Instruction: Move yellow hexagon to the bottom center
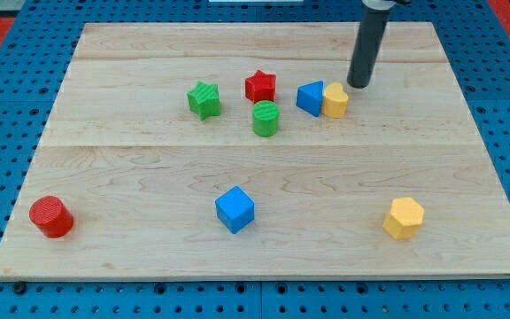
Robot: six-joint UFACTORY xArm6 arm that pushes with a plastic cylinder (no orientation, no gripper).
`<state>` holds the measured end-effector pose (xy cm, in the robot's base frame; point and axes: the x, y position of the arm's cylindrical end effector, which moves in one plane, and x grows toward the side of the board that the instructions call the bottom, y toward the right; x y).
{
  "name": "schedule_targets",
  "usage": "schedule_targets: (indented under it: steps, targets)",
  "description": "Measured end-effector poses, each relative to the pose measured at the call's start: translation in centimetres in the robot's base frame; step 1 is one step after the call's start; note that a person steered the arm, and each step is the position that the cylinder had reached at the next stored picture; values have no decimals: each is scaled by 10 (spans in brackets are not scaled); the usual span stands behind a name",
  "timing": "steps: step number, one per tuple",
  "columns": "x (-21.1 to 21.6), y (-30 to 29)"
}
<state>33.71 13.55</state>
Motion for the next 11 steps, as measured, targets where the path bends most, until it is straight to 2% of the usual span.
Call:
schedule_targets:
  steps: [1,3,4,5,6,7,8,9,10,11]
  targets:
    - [40,-23]
    - [84,-55]
    - [136,38]
    - [203,92]
    - [226,44]
    - [218,-49]
    - [217,-91]
    - [269,-80]
    - [244,-111]
    - [192,-147]
